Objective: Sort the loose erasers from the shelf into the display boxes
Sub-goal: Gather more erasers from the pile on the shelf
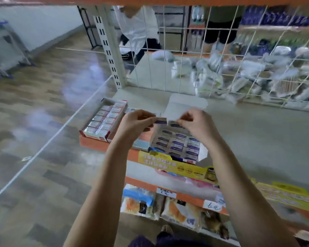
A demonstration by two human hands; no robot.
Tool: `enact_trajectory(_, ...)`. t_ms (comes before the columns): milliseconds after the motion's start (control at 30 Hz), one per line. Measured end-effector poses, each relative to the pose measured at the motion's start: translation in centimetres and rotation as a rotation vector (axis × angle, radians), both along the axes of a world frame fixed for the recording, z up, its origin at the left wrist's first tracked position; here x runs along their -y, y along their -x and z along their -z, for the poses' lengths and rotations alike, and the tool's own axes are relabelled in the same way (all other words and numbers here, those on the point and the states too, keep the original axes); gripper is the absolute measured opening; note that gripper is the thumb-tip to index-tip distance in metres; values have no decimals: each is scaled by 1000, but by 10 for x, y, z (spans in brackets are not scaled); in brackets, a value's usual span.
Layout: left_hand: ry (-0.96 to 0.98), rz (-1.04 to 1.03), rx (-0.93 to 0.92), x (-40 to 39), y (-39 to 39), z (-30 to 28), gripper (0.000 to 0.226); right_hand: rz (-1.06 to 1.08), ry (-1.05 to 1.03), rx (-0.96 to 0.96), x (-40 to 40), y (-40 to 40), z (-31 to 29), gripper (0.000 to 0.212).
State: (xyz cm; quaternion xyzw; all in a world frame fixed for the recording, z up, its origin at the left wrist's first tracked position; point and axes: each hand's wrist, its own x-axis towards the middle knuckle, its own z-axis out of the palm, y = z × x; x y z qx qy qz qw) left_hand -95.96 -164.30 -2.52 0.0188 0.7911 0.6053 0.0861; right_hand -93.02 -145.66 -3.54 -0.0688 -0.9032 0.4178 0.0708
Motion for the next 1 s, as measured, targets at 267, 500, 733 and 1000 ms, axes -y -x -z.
enact_trajectory(267,26,199,15,14,46,10,4,85,-196,118,39,6,15,11)
enact_trajectory(500,71,418,-14,16,65,5,8,176,-221,176,57,-1,13,14)
enact_trajectory(733,162,532,-56,1,68,9,4,244,-297,146,56,-14,13,16)
enact_trajectory(1000,616,680,-390,-40,40,12,9,415,-351,11,3,-46,3,18)
